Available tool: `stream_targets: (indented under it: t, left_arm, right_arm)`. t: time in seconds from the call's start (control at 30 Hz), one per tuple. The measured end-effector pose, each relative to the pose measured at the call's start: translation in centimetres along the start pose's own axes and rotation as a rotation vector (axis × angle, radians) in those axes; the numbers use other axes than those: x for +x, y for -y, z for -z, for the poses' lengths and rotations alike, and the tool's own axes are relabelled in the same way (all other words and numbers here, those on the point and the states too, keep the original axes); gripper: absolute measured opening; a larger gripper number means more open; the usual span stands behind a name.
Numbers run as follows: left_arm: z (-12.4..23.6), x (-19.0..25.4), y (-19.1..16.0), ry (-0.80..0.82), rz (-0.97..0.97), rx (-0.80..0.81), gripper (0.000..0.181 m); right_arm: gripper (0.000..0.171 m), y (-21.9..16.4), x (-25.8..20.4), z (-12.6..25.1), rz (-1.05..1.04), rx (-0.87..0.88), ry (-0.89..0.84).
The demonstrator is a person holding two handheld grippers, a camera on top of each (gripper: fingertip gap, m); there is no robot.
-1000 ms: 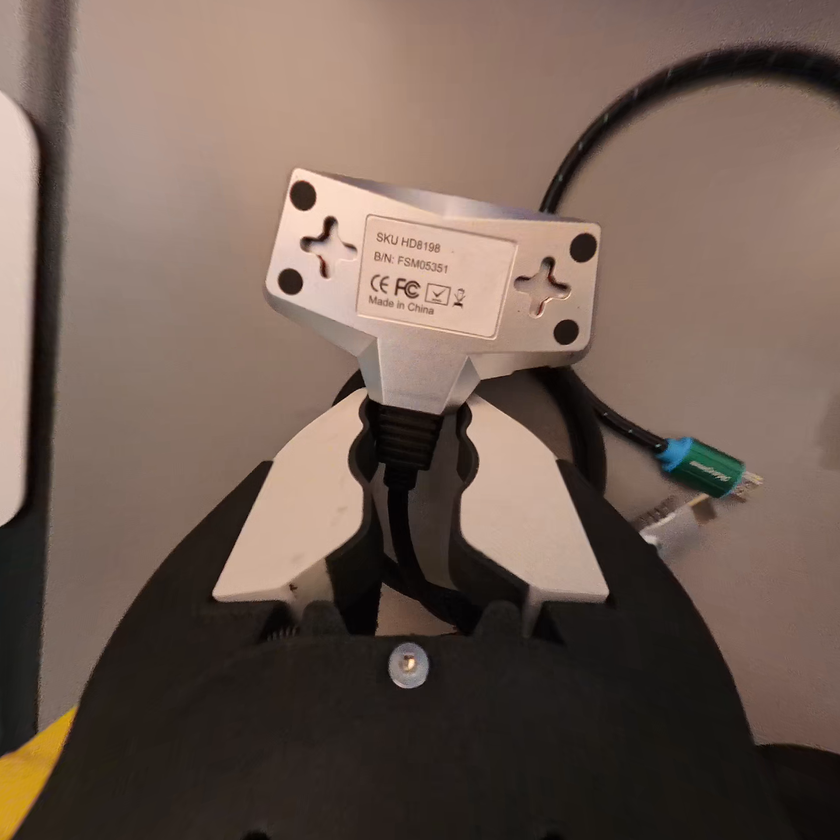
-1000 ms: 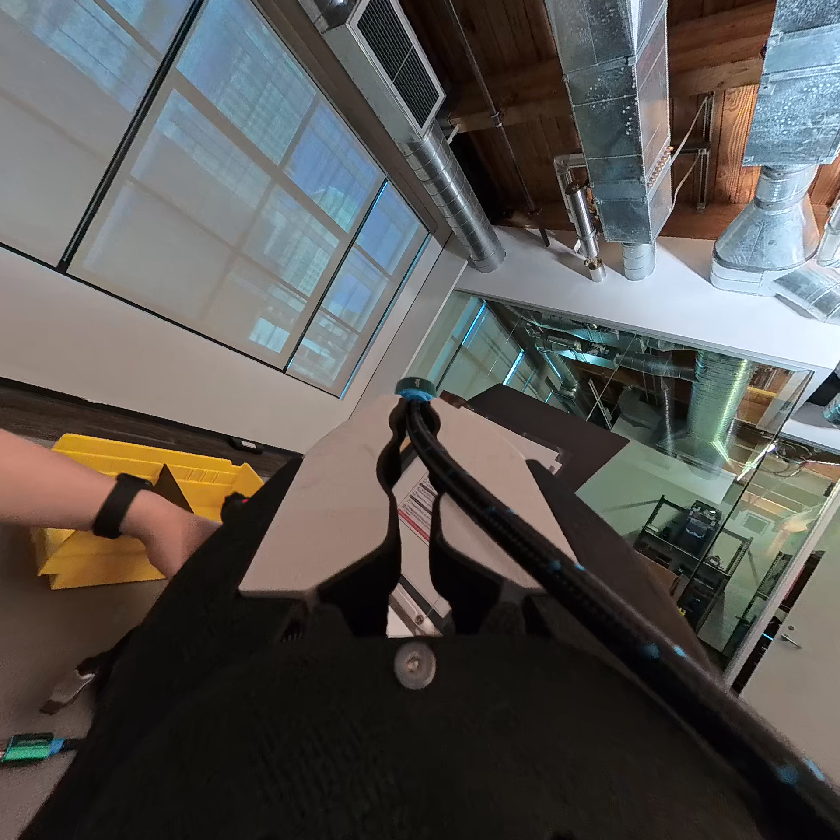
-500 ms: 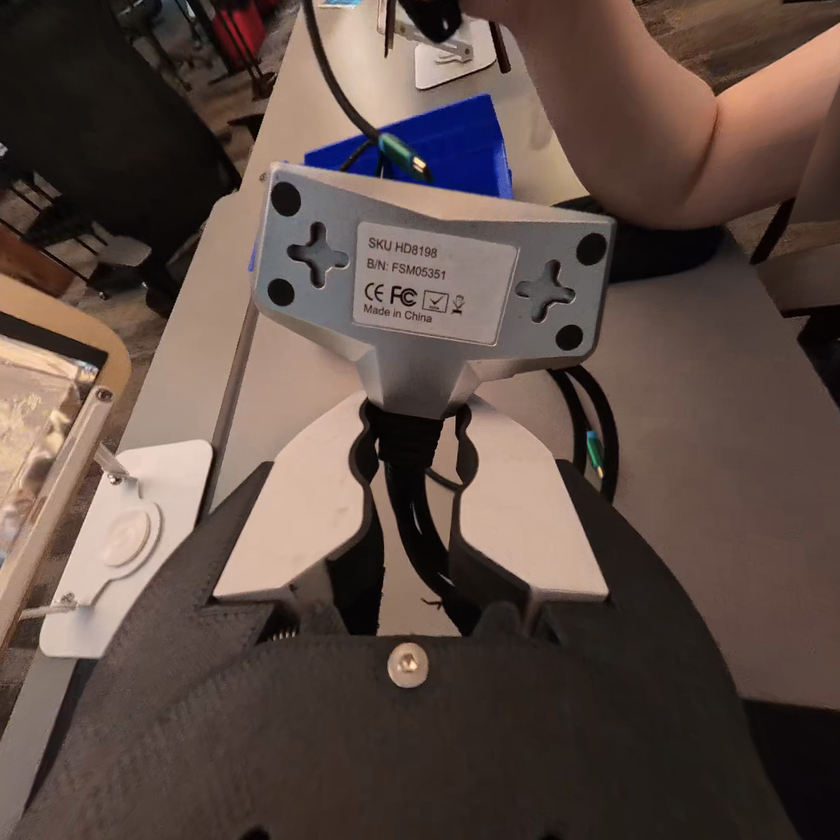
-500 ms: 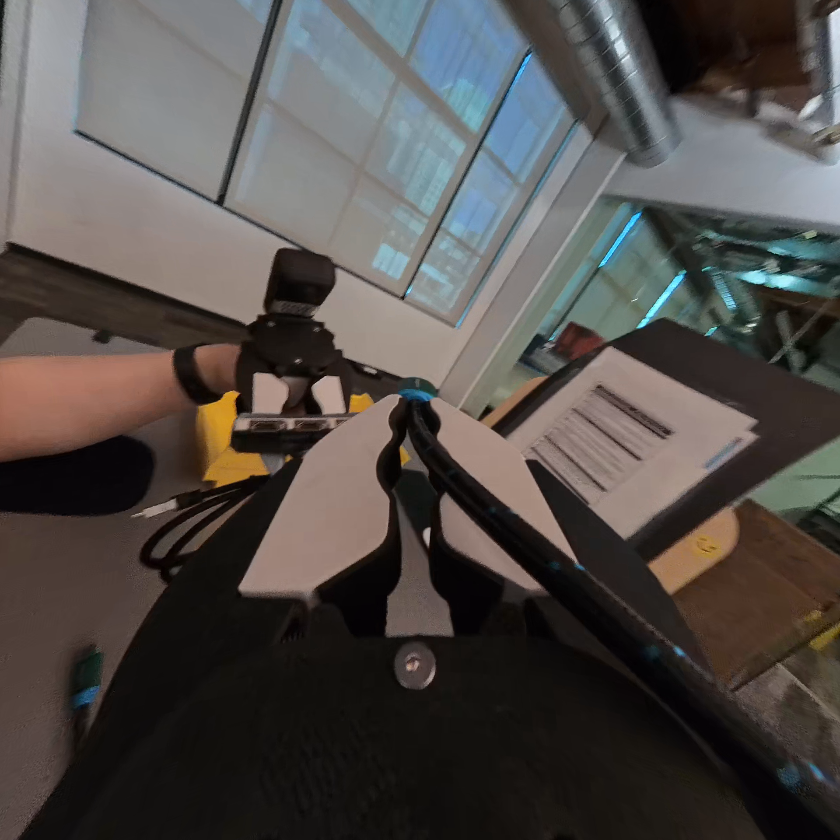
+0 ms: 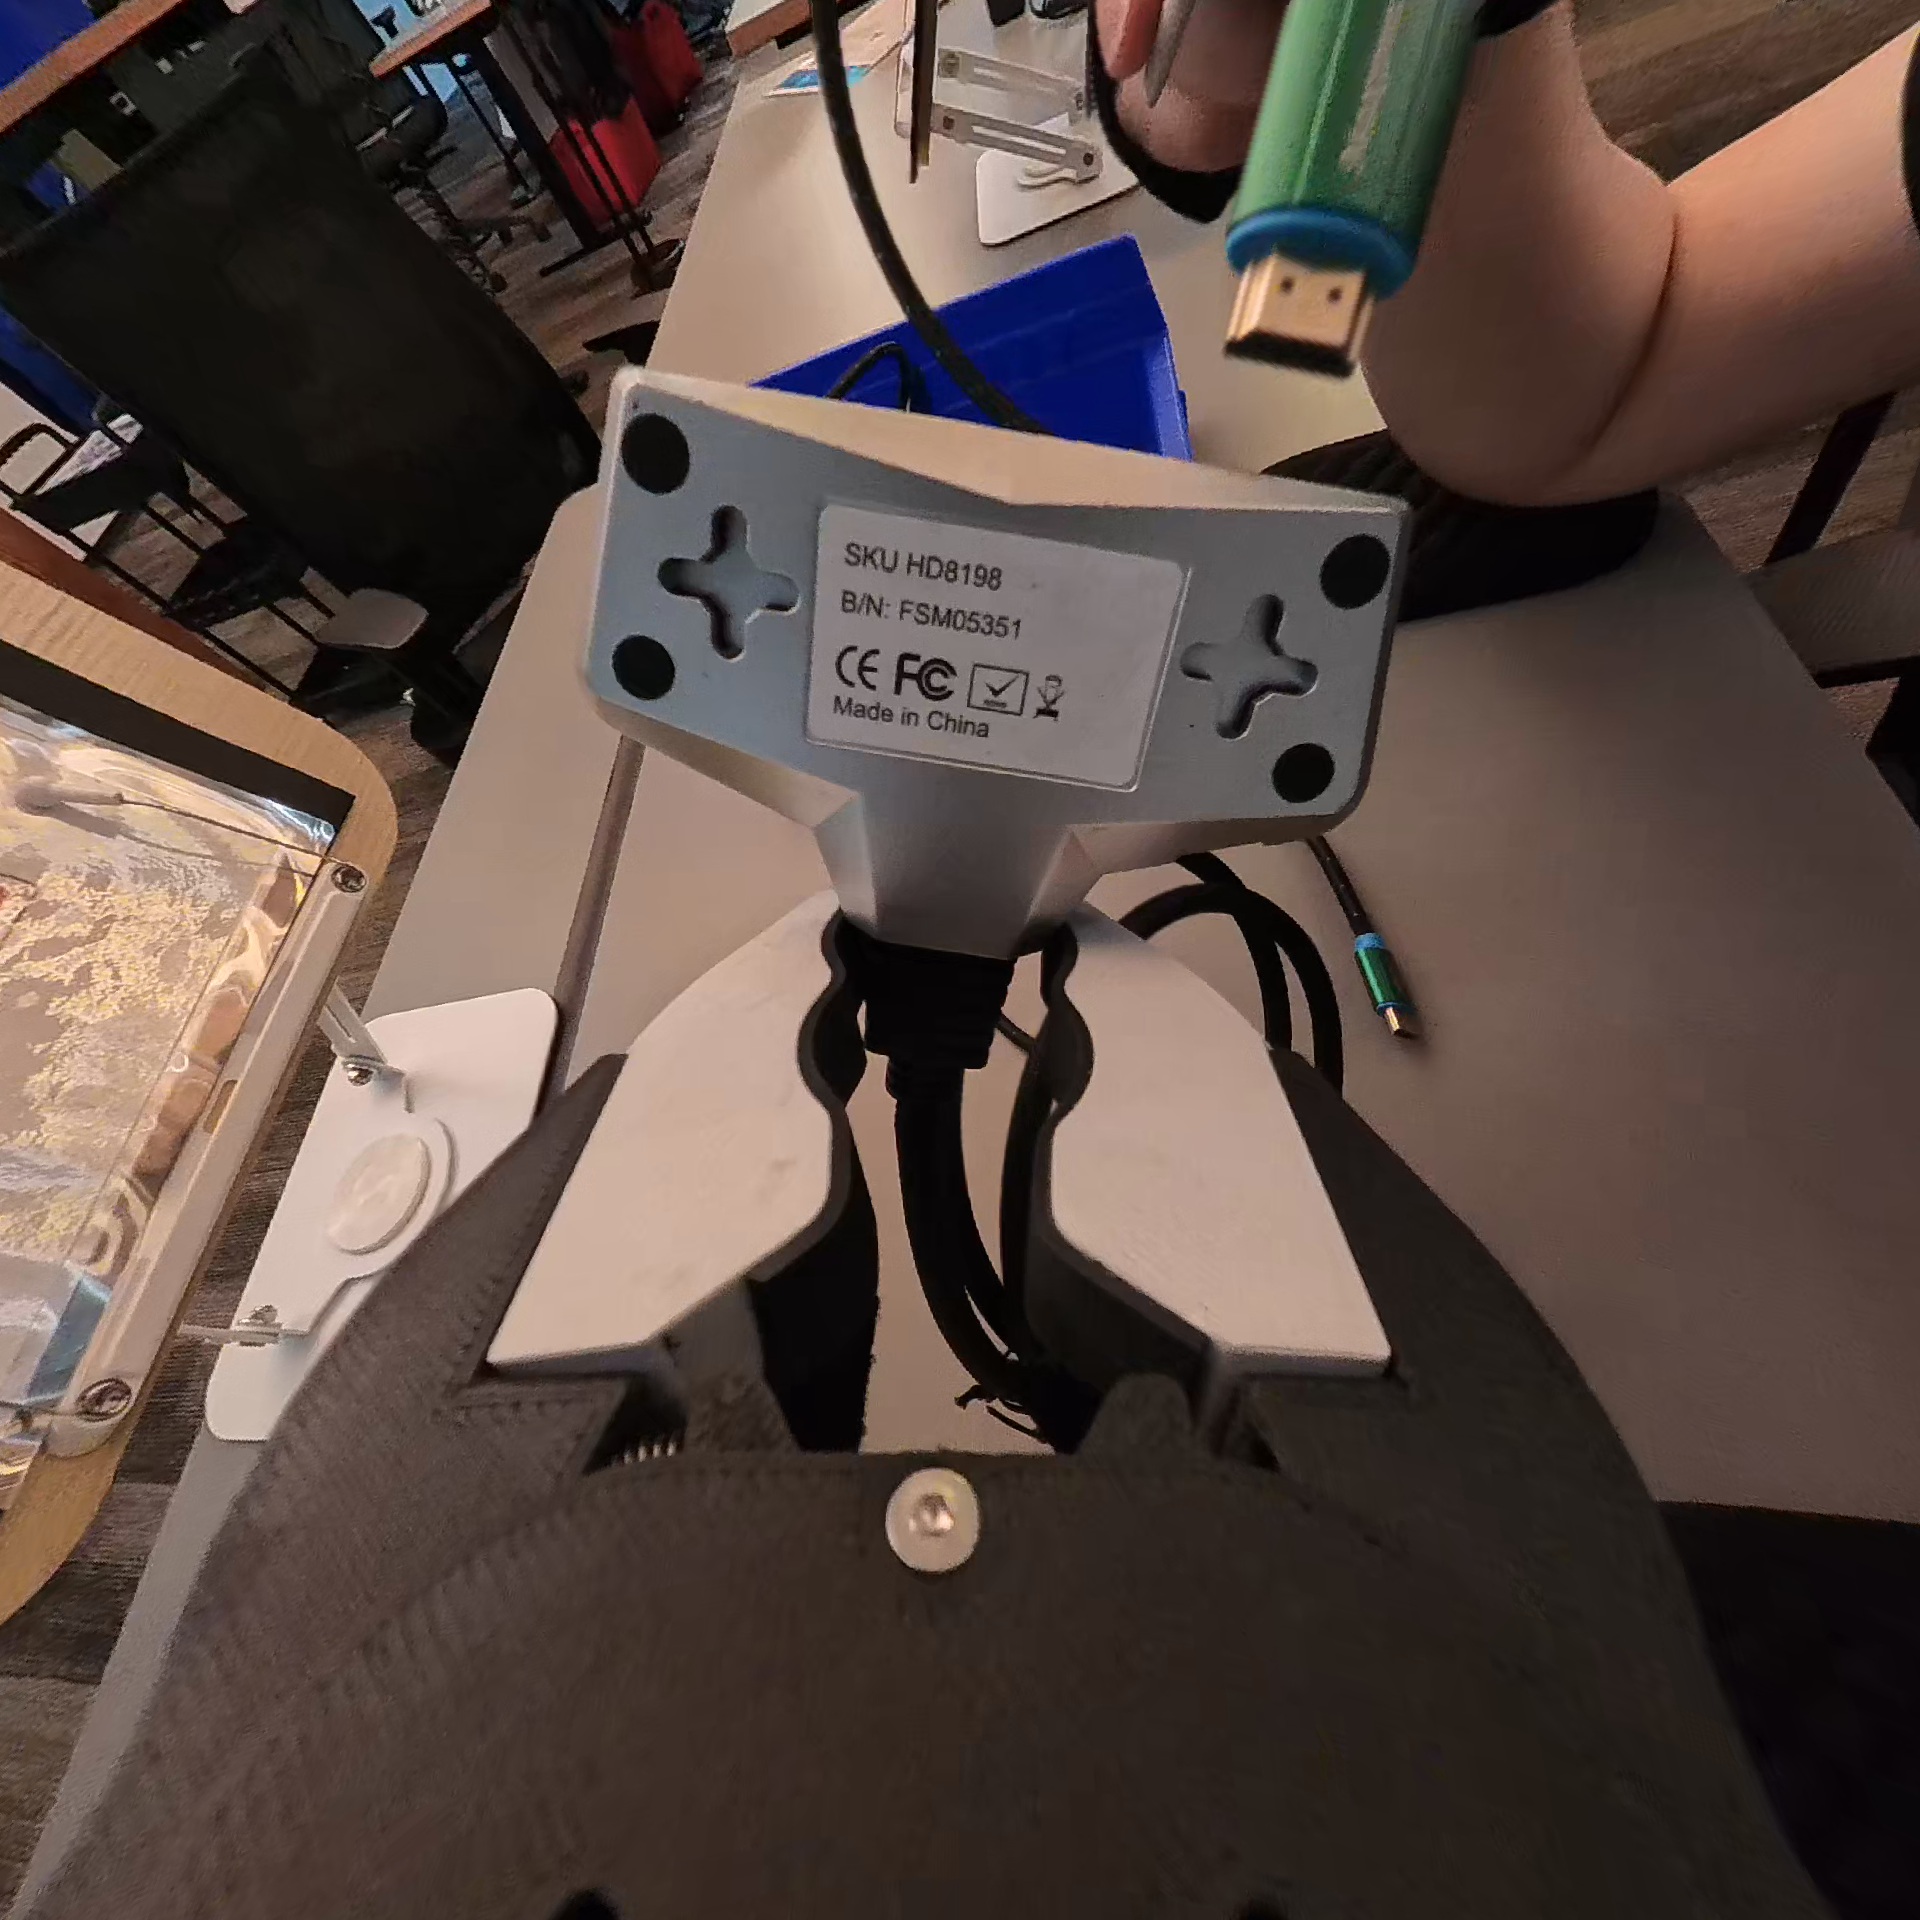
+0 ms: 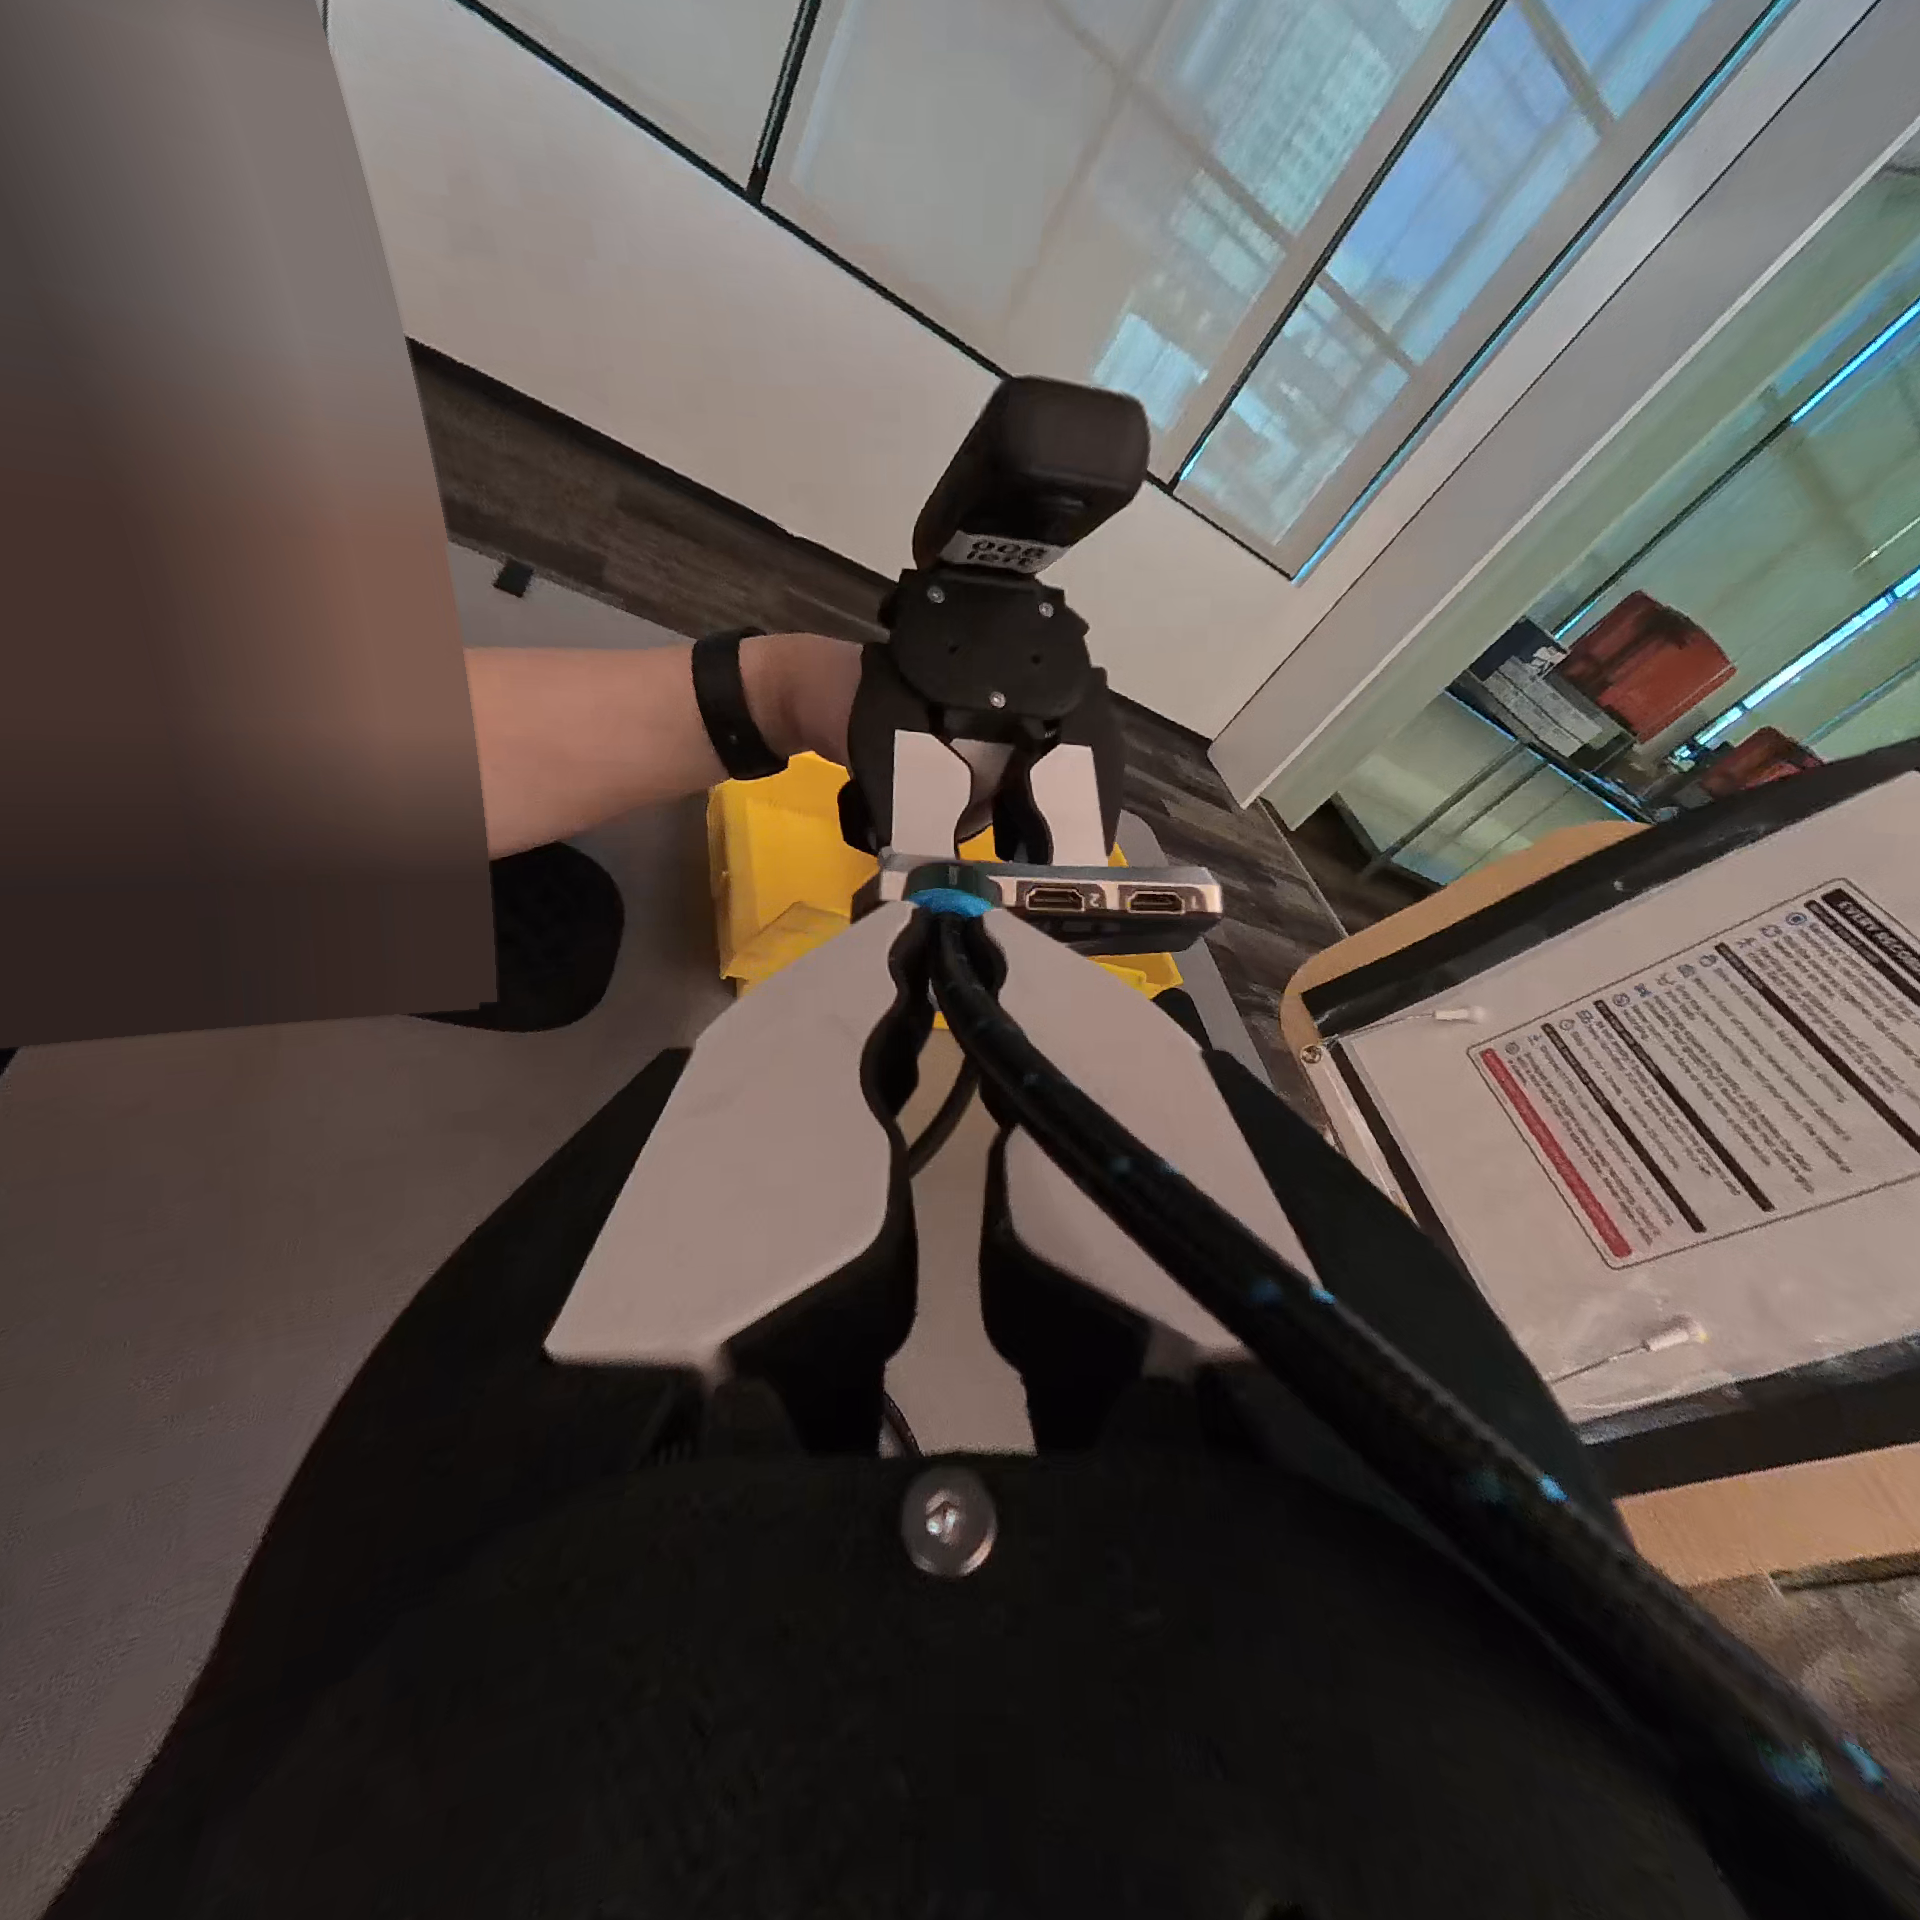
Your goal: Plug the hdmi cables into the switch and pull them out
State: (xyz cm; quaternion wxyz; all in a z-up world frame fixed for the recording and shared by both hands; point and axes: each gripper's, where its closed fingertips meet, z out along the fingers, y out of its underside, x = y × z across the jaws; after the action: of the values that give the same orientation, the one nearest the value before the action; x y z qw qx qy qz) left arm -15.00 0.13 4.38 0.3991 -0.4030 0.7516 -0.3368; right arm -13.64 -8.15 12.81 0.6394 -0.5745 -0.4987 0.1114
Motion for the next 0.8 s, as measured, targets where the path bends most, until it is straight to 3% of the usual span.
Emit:
stream_targets:
  t: [0.53, 0.8]
  left_arm:
    - [-0.5, 0.4, -0.3, -0.013, -0.008, -0.028, 0.031]
    - [-1.2, 0.3, -2.2, -0.007, 0.006, -0.148, 0.031]
  right_arm:
    - [0.007, -1.3, -0.2, -0.5, -0.015, -0.041, 0.039]
    - [0.007, -3.0, -0.5, -1.0, -0.012, -0.147, 0.059]
